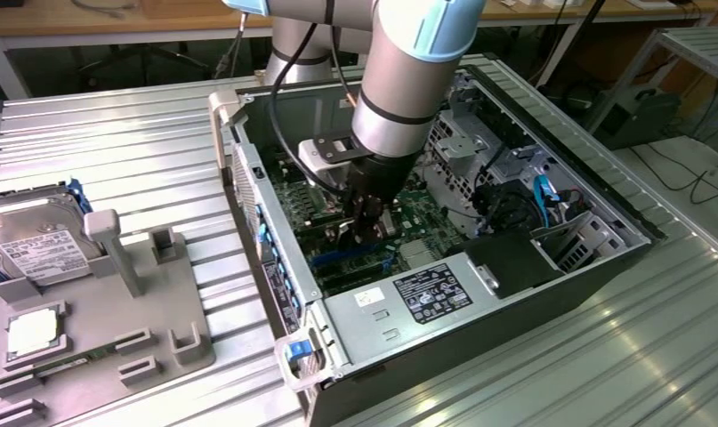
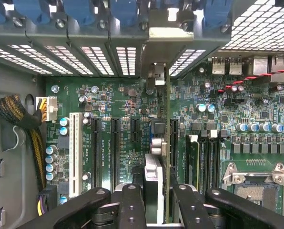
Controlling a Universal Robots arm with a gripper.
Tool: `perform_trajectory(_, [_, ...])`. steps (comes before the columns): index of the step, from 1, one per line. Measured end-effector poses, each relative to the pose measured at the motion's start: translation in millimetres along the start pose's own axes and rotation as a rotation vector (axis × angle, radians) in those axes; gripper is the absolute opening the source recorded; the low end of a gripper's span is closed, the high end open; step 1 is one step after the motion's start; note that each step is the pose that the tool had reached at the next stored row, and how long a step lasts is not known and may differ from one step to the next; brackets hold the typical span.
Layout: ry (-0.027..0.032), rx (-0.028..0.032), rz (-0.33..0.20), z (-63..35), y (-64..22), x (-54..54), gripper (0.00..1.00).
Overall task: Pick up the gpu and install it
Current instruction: 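Insert the gpu into the slot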
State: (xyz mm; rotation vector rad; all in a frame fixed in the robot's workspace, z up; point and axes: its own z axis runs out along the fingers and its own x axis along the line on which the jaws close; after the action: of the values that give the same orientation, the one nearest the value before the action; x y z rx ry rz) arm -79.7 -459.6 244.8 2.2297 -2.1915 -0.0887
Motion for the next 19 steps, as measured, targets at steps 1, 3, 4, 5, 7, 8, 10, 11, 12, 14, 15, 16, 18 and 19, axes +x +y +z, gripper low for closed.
perform_trajectory(1, [0.0000, 0.0000, 0.001, 0.0, 0.0, 0.0, 0.28])
perform_trajectory(3, [-0.0002, 0.0001, 0.003, 0.0, 0.0, 0.0, 0.28])
perform_trajectory(4, [-0.0002, 0.0001, 0.004, 0.0, 0.0, 0.0, 0.28])
perform_trajectory(5, [-0.0003, 0.0002, 0.006, 0.0, 0.0, 0.0, 0.28])
perform_trajectory(7, [-0.0005, 0.0003, 0.013, 0.0, 0.0, 0.0, 0.28])
perform_trajectory(8, [-0.0007, 0.0004, 0.015, 0.0, 0.0, 0.0, 0.28])
perform_trajectory(10, [-0.0008, 0.0005, 0.017, 0.0, 0.3, 0.0, 0.28])
perform_trajectory(11, [-0.0008, 0.0005, 0.017, 0.0, 0.5, 0.0, 0.28])
perform_trajectory(12, [-0.0008, 0.0005, 0.017, 0.1, 0.8, 0.0, 0.28])
perform_trajectory(14, [-0.0008, 0.0005, 0.017, 0.1, 1.5, 0.0, 0.28])
perform_trajectory(15, [-0.0008, 0.0005, 0.017, 0.1, 1.8, 0.0, 0.28])
perform_trajectory(16, [-0.0008, 0.0005, 0.017, 0.1, 2.1, 0.0, 0.28])
perform_trajectory(18, [-0.0008, 0.0005, 0.017, 0.1, 2.1, 0.1, 0.28])
perform_trajectory(19, [-0.0008, 0.0005, 0.017, 0.1, 2.2, 0.2, 0.28])
